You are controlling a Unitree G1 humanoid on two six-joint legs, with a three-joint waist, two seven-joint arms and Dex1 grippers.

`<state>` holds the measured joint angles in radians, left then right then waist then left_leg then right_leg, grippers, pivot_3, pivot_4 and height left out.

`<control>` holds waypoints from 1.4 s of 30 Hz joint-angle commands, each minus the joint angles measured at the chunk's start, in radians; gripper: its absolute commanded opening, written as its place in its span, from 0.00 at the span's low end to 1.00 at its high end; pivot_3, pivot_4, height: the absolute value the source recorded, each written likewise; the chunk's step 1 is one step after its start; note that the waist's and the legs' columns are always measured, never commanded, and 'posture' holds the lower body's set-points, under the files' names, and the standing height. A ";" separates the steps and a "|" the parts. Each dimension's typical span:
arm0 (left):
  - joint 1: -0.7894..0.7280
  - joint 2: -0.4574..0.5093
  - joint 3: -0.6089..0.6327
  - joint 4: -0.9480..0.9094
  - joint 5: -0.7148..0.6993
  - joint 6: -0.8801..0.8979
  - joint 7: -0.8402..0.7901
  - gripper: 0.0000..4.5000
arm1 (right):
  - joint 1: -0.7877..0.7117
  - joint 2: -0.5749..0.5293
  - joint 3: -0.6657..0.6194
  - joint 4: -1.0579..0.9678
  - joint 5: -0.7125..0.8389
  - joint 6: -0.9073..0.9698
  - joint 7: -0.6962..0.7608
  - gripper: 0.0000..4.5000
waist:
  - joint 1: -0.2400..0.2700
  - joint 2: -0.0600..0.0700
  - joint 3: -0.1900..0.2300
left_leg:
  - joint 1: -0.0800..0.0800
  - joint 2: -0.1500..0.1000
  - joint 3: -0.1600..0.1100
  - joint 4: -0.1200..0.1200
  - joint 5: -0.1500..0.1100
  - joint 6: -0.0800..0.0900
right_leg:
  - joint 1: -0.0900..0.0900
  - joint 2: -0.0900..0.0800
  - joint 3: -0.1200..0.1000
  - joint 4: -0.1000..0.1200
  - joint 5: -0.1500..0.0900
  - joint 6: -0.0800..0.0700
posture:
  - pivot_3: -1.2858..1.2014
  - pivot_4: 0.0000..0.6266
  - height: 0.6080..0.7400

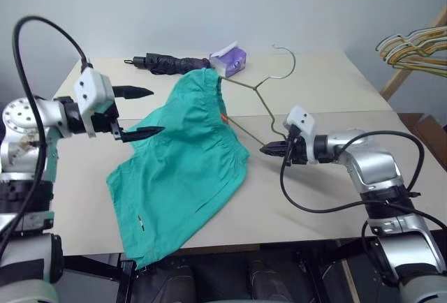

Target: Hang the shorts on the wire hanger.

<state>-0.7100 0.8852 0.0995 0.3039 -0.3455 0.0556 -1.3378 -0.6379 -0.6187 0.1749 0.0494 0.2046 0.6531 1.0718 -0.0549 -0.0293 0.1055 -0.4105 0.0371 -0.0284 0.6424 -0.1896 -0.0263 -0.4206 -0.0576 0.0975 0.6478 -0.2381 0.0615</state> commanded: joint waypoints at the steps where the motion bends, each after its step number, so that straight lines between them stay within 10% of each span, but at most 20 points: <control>1: -0.115 0.058 -0.005 0.093 0.029 -0.095 -0.094 1.00 | -0.004 -0.024 0.029 -0.102 -0.010 -0.052 0.025 0.00 | -0.009 0.000 0.000 | 0.000 0.000 0.000 0.000 0.000 0.000 | 0.000 0.000 0.000 0.000 0.000 0.000 | 0.51 0.04 1.00; 12: -0.460 0.082 -0.389 0.415 0.073 -0.434 -0.277 1.00 | -0.111 -0.039 0.187 -0.157 -0.083 -0.108 0.103 0.00 | -0.017 -0.001 -0.001 | -0.001 0.000 0.000 0.001 0.000 0.000 | 0.000 0.000 0.000 0.000 0.000 0.001 | 0.51 0.02 1.00; 28: -0.573 0.179 -0.995 0.492 -0.061 -0.664 -0.277 1.00 | -0.157 -0.014 0.200 -0.162 -0.088 -0.068 0.105 0.00 | -0.028 -0.001 -0.002 | -0.005 0.000 -0.001 0.003 0.000 0.000 | -0.003 0.000 0.000 0.001 -0.001 0.001 | 0.49 0.02 1.00; 42: -0.481 0.086 -0.797 0.511 -0.059 -0.581 -0.277 0.08 | -0.173 -0.026 0.179 -0.170 -0.056 -0.033 0.121 0.00 | -0.061 -0.002 -0.002 | -0.005 0.000 -0.002 0.004 0.000 0.000 | -0.003 0.000 0.000 0.002 0.000 0.001 | 0.49 0.02 1.00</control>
<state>-1.1870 0.9562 -0.7293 0.8350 -0.3939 -0.5354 -1.6107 -0.7740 -0.6413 0.3924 -0.0818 0.1234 0.6193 1.1853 -0.1155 -0.0314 0.1031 -0.4156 0.0368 -0.0299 0.6462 -0.1896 -0.0260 -0.4234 -0.0582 0.0973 0.6497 -0.2385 0.0626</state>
